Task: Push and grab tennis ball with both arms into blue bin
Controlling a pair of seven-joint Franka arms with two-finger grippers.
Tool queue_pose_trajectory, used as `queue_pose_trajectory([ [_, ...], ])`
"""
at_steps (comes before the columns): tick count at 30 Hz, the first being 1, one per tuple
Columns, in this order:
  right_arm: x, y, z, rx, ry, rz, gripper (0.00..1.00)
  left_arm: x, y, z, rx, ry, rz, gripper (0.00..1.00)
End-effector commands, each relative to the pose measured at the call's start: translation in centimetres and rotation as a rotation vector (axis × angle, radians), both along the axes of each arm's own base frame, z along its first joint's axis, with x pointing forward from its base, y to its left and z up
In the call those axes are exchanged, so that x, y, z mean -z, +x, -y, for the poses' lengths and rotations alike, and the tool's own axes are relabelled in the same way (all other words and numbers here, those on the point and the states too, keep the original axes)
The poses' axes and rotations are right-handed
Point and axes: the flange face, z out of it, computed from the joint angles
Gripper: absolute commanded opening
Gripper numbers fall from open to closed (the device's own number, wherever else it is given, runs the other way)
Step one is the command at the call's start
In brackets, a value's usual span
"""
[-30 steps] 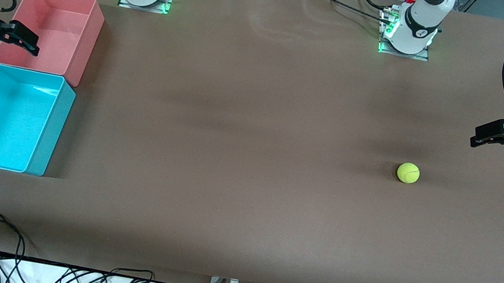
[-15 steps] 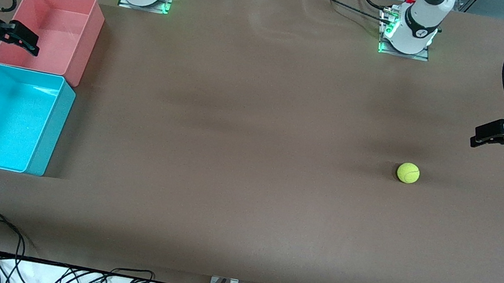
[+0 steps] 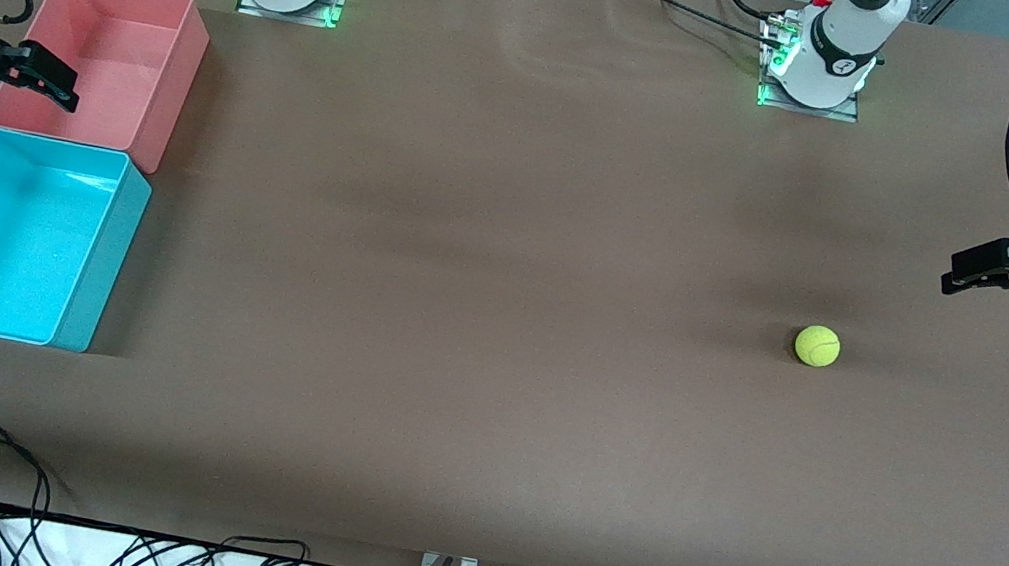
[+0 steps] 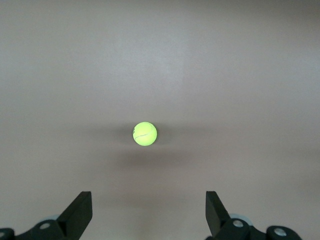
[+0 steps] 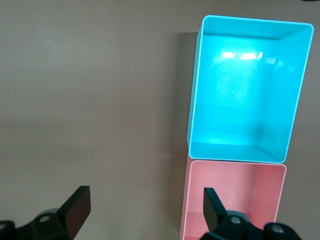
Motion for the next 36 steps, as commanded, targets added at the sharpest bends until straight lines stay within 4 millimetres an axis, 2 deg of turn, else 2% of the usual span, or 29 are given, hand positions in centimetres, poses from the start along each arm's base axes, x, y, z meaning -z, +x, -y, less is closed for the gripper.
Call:
queue_pose_trajectory([
  [1, -0.6, 0.1, 0.1, -0.006, 0.013, 0.002, 1.00, -0.3, -0.7, 0.0, 0.022, 0.016, 0.008, 1.00],
  [10, -0.6, 0.0, -0.1, -0.006, 0.025, -0.004, 1.00, -0.3, -0.7, 1.1, 0.058, 0.082, 0.008, 1.00],
  [36, -0.5, 0.0, 0.0, -0.004, 0.025, -0.005, 1.00, -0.3, -0.9, 1.2, 0.056, 0.074, 0.001, 1.00],
])
